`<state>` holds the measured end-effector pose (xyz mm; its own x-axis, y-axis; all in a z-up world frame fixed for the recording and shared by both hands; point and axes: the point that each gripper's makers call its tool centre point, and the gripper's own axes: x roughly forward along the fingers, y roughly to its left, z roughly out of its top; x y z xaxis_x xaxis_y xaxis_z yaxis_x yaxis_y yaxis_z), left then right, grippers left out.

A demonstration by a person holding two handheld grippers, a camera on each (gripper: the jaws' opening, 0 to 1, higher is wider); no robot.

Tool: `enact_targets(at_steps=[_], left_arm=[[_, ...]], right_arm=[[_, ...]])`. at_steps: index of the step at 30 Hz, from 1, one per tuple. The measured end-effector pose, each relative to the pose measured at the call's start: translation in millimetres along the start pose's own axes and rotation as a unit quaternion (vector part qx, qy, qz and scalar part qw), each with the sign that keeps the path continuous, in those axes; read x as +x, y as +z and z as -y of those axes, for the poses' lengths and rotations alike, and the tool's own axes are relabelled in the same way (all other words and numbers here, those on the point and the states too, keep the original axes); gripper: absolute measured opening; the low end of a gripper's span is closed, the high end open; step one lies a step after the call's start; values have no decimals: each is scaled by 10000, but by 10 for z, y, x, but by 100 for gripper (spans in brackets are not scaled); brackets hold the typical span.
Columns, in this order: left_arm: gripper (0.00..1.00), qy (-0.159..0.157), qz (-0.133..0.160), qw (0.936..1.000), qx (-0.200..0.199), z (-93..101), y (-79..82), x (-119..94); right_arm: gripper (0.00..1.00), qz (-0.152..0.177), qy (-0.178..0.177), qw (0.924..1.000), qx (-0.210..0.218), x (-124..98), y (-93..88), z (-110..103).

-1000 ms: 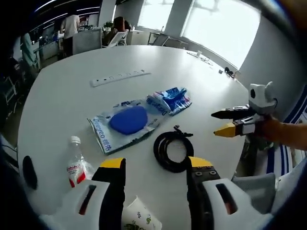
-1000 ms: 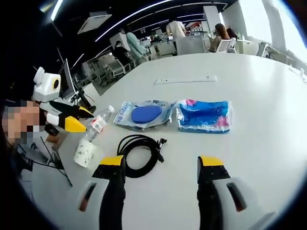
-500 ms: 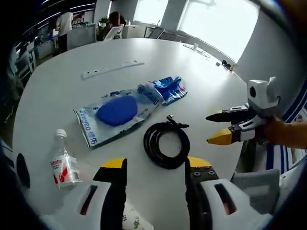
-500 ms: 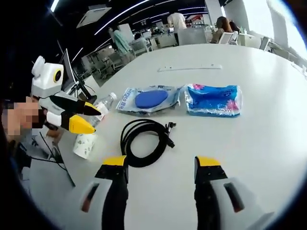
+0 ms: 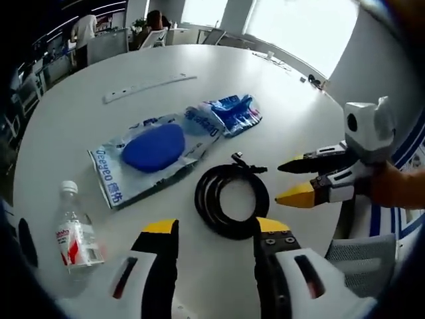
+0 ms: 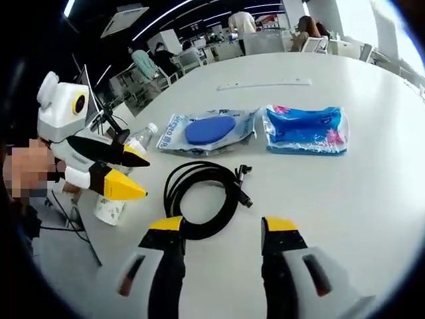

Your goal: Arrange the tabletop items into an orderly group along one side of the table until the central work area is clear of visible clutter.

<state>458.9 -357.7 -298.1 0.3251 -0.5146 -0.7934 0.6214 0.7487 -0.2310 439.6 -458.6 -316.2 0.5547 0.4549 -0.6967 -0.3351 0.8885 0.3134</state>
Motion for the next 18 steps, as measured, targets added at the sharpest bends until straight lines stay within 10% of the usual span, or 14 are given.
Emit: enact_targets(at_steps=[18], left_arm=[[34,110,-149,9997,127,-56,39,326]], right_arm=[[33,-165,-67,9998,41,253,-18,-9]])
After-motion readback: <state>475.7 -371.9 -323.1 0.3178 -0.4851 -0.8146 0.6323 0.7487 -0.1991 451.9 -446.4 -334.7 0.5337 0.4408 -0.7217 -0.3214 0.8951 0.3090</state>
